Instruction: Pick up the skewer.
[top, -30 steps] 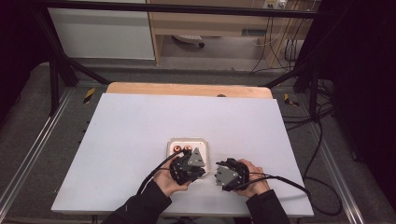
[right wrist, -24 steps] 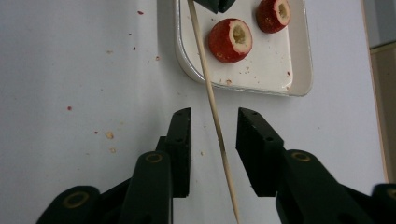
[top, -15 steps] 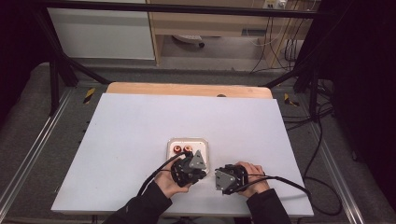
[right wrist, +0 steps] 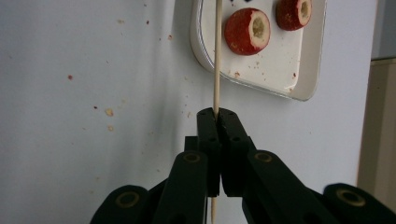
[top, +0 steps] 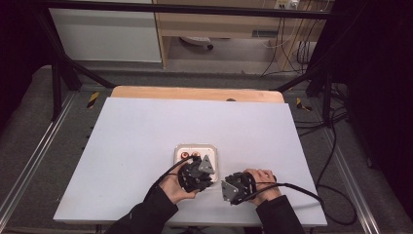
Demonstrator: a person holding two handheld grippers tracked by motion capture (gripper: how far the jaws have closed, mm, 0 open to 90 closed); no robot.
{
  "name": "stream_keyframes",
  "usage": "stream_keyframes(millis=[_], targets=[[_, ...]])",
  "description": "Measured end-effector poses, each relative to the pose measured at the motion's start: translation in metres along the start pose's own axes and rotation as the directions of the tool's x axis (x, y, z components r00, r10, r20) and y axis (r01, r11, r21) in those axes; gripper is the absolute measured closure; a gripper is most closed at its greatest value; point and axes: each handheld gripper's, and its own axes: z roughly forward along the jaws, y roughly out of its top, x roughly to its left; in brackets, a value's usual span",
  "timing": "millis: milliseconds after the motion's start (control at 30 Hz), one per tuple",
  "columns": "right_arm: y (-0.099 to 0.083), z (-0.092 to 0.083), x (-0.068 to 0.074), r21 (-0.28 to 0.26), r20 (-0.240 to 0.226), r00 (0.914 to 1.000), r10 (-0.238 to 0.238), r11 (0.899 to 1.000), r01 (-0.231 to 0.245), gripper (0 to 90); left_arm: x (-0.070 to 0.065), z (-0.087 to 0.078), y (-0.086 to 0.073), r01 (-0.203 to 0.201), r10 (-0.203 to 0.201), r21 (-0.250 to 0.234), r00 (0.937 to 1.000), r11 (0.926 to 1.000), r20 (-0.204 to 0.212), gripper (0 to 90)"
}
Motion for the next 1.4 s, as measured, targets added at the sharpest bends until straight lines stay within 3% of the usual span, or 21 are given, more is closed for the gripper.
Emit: stream_keyframes(millis=[133,333,467,700,800,933,967,1033,1067,1100,1133,1167,1200,1267,1300,1333,1400], targets=[[0.005,0.001,0.000,0.027,0.001,0.9997,-0.024,0.999,0.024,89.1,0.004,0.004,0.003,0.014,-0.015,0.063,0.9997,0.9979,0.017,81.4],[0.013,0.000,-0.002,0.055,0.017,0.9960,-0.087,0.995,0.086,89.0,0.005,0.010,0.010,0.009,-0.012,0.118,0.9997,0.9930,0.022,86.8],[0.016,-0.002,-0.001,0.072,0.025,0.9916,-0.127,0.990,0.125,88.9,0.003,0.013,0.013,0.001,-0.005,0.139,0.9997,0.9902,0.026,87.8],[0.016,-0.003,0.001,0.074,0.036,0.9912,-0.127,0.990,0.124,88.8,0.000,0.015,0.013,-0.006,0.005,0.154,1.0000,0.9881,0.006,88.4],[0.016,-0.003,0.000,0.064,0.039,0.9932,-0.110,0.992,0.107,87.3,0.000,0.014,0.013,-0.011,0.011,0.158,0.9999,0.9874,0.003,88.8],[0.014,-0.005,-0.002,0.044,0.057,0.9970,-0.053,0.998,0.050,75.5,0.000,0.012,0.011,-0.016,0.020,0.165,0.9997,0.9861,-0.017,88.8],[0.010,-0.007,-0.005,0.018,0.058,0.9982,0.013,1.000,-0.014,68.3,0.000,0.011,0.009,-0.011,0.014,0.154,0.9997,0.9880,-0.019,88.8],[0.007,-0.008,-0.007,0.002,0.063,0.9975,0.032,0.999,-0.032,64.1,0.001,0.008,0.005,0.001,0.003,0.138,0.9996,0.9905,-0.029,88.8],[-0.001,-0.011,-0.010,-0.020,0.069,0.9918,0.108,0.994,-0.106,54.8,0.003,0.005,0.003,0.003,0.002,0.138,0.9994,0.9905,-0.035,88.8],[-0.001,-0.011,-0.010,-0.020,0.069,0.9918,0.108,0.994,-0.106,54.8,0.004,0.003,0.001,0.009,-0.003,0.132,0.9992,0.9912,-0.040,88.8],[-0.005,-0.012,-0.010,-0.042,0.075,0.9800,0.184,0.982,-0.181,50.1,0.005,0.002,-0.002,0.015,-0.009,0.126,0.9990,0.9919,-0.043,88.8],[-0.014,-0.013,-0.012,-0.076,0.084,0.9526,0.293,0.955,-0.287,41.3,0.006,0.000,-0.004,0.016,-0.010,0.127,0.9987,0.9917,-0.049,88.8],[-0.019,-0.013,-0.013,-0.093,0.078,0.9309,0.357,0.932,-0.350,38.0,0.008,-0.002,-0.006,0.022,-0.015,0.124,0.9984,0.9921,-0.054,88.8],[-0.029,-0.012,-0.015,-0.117,0.044,0.8800,0.473,0.877,-0.466,31.0,0.009,-0.004,-0.011,0.035,-0.028,0.116,0.9977,0.9926,-0.061,88.7],[-0.034,-0.011,-0.015,-0.126,0.033,0.8574,0.514,0.853,-0.506,29.3,0.010,-0.006,-0.013,0.040,-0.033,0.108,0.9974,0.9933,-0.064,88.7],[-0.038,-0.009,-0.015,-0.135,0.021,0.8319,0.555,0.826,-0.547,26.7,0.011,-0.007,-0.016,0.047,-0.040,0.098,0.9970,0.9941,-0.066,88.7],[-0.048,-0.006,-0.014,-0.146,-0.016,0.7684,0.640,0.759,-0.635,23.3,0.011,-0.011,-0.021,0.062,-0.056,0.078,0.9956,0.9951,-0.075,88.7]])
